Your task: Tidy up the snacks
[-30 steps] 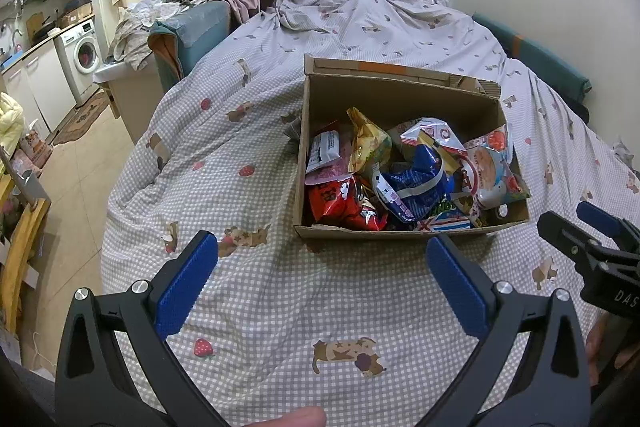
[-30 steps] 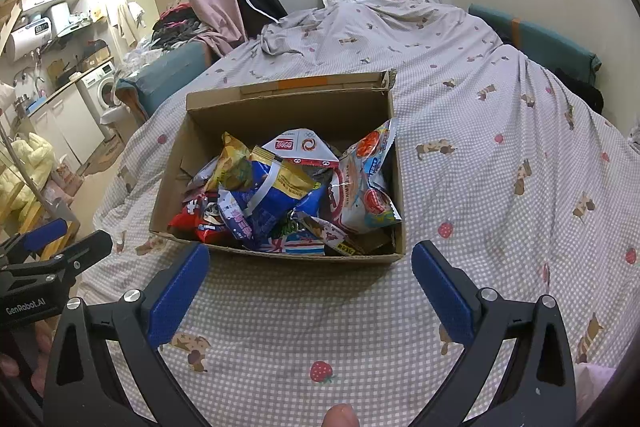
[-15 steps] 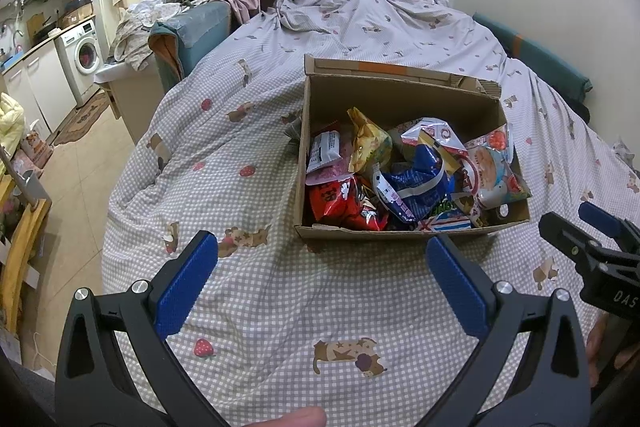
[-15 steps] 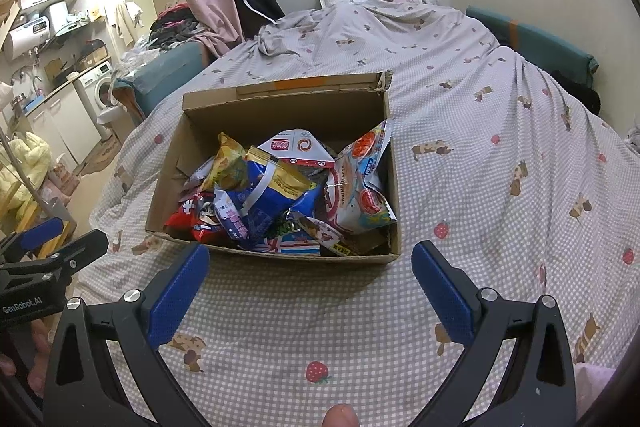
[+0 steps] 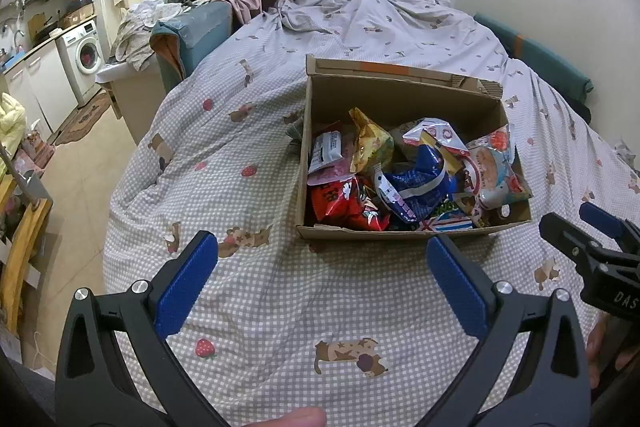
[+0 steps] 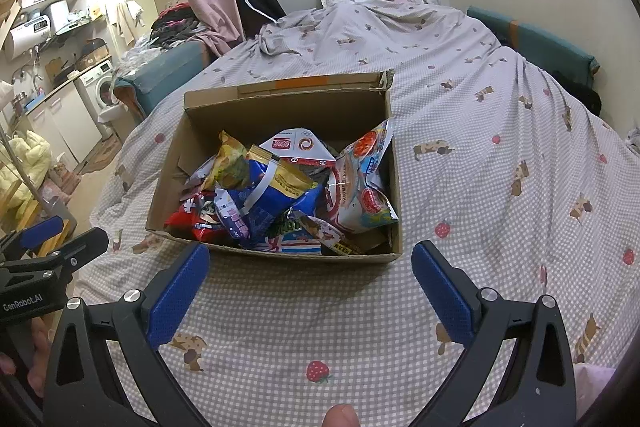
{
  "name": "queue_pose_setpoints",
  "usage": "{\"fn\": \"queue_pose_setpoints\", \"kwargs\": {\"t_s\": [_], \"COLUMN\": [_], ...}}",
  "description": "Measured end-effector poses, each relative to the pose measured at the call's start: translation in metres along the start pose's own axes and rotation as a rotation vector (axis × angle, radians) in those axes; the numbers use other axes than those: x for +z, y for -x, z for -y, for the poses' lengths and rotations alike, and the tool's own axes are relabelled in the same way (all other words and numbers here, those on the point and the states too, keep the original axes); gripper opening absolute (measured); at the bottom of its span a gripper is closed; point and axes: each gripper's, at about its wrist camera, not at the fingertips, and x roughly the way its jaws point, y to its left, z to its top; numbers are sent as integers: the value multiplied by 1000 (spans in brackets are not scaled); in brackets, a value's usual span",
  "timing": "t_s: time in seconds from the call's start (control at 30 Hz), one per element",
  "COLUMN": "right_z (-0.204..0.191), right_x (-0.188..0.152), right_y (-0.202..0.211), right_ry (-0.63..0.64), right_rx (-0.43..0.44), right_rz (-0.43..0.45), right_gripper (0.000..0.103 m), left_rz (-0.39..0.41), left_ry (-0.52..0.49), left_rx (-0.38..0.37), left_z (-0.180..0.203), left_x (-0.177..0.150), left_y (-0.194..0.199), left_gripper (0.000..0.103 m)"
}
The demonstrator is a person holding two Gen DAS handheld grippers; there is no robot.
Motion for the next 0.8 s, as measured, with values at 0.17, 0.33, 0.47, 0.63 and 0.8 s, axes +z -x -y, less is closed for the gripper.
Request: {"fn": "queue_pose_setpoints", "kwargs": {"t_s": [0.17, 0.33, 0.47, 0.63, 0.8], "right_z": [2, 2, 1, -1, -2], "right_x": [1, 1, 1, 1, 1], "right_y": [1, 1, 2, 2, 2], "right_ry": [-9, -6, -6, 2, 2], "right_rx": [-1, -1, -2, 1, 2], "right_rz": [2, 1, 3, 7, 7], "right_gripper": [103, 103, 103, 103, 103], "left_rz": [0, -2, -4, -4, -2], "left_ry": [-3, -2, -3, -2, -4], "left_rx": [-2, -2, -1, -9, -15], "left_z": [1, 3, 3, 3, 4], "left_x": [-1, -2, -2, -2, -2], "left_y": [0, 0, 0, 0, 0], "left_gripper": [103, 103, 103, 103, 103]}}
